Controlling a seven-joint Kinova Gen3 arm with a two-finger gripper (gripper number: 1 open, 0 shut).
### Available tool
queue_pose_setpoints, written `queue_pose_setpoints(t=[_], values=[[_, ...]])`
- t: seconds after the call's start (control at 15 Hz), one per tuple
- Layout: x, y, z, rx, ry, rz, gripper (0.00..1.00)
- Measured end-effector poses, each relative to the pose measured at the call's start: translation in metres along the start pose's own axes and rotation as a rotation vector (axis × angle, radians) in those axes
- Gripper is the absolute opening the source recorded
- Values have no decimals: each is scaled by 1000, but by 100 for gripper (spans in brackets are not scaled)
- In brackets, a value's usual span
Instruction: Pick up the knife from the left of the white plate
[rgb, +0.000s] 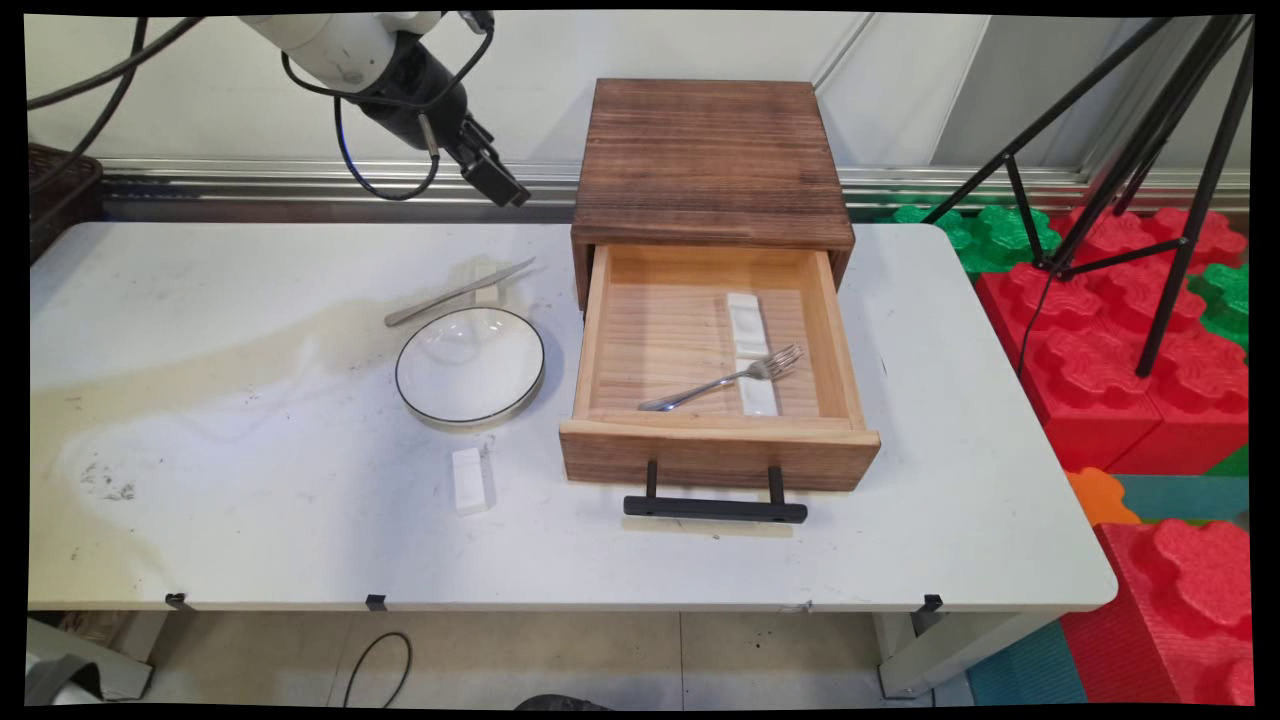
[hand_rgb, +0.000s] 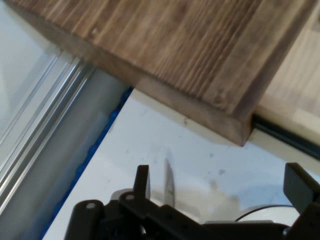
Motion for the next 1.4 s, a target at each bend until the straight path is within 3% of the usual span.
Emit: queue_pose_setpoints(t=[0.53, 1.4], values=[[-27, -25, 34, 8, -100, -37, 100], [-63, -62, 71, 5, -218, -9, 100]])
